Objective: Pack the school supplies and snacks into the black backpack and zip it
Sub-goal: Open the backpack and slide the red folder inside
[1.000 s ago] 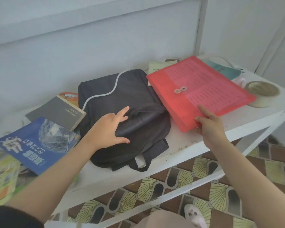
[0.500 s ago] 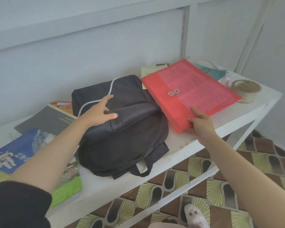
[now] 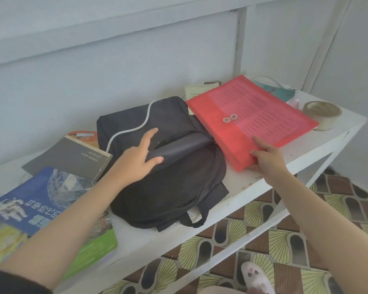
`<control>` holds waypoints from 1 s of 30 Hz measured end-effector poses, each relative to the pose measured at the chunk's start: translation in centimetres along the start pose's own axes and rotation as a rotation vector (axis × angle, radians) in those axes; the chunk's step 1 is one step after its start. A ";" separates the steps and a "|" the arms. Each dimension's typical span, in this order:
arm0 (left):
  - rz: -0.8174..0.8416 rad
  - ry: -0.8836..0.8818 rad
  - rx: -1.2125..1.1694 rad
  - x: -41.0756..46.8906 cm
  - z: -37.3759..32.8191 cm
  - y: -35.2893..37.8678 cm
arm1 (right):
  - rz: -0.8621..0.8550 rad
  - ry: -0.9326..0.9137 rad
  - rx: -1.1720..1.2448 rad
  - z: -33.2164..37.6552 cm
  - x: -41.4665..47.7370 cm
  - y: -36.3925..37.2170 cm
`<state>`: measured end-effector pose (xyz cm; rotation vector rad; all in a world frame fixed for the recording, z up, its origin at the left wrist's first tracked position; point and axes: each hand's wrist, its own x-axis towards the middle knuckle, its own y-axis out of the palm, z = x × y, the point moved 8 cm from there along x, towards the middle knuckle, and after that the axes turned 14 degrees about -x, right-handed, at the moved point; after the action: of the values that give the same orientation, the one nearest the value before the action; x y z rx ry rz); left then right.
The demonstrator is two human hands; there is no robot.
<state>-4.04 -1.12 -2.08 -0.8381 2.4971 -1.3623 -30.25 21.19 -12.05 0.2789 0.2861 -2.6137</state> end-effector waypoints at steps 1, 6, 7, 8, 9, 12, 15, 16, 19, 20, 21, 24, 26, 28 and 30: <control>0.007 -0.064 -0.081 0.7 0.7 -0.2 | -0.002 0.002 0.001 0.0 0.0 0.0; 0.081 -0.154 -0.270 3.1 2.9 -0.3 | 0.003 0.007 0.010 -0.2 0.0 0.0; 0.088 -0.100 -0.211 3.3 2.6 -0.2 | 0.001 0.005 0.004 -0.2 0.0 -0.1; 0.087 -0.027 -0.096 3.5 2.1 -0.2 | -0.003 0.004 -0.007 -0.3 0.1 -0.1; 0.084 0.043 0.065 3.7 1.7 0.0 | -0.005 0.005 -0.017 -0.3 0.0 -0.1; 0.059 0.133 0.443 3.6 1.4 0.3 | -0.018 0.004 -0.041 -0.2 -0.1 -0.2; 0.085 0.117 0.508 2.9 1.7 0.9 | -0.032 0.014 -0.051 0.0 -0.5 -0.2; 0.095 0.094 0.500 2.6 1.8 1.1 | -0.038 0.019 -0.053 0.1 -0.6 -0.2; 0.052 0.139 0.490 1.6 1.4 1.2 | -0.050 0.026 -0.066 0.4 -1.0 -0.2; 0.021 0.200 0.477 1.2 0.8 1.1 | -0.054 0.027 -0.073 0.5 -1.1 -0.3; -0.005 0.270 0.463 0.8 0.2 1.0 | -0.057 0.028 -0.081 0.6 -1.2 -0.3; -0.110 0.471 0.423 -0.8 -1.1 0.4 | -0.063 0.028 -0.099 0.9 -1.6 -0.3; -0.151 0.485 0.418 -1.4 -1.1 0.1 | -0.067 0.022 -0.113 1.1 -1.8 -0.3; -0.132 0.404 0.431 -1.5 -0.2 0.2 | -0.064 0.017 -0.121 1.2 -2.0 -0.3; -0.090 0.302 0.487 -1.5 1.2 0.5 | -0.061 0.019 -0.119 1.2 -2.0 -0.4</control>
<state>-2.55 -0.89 -3.35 -0.6812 2.1726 -2.1450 -28.87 22.11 -10.30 0.2581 0.4613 -2.6425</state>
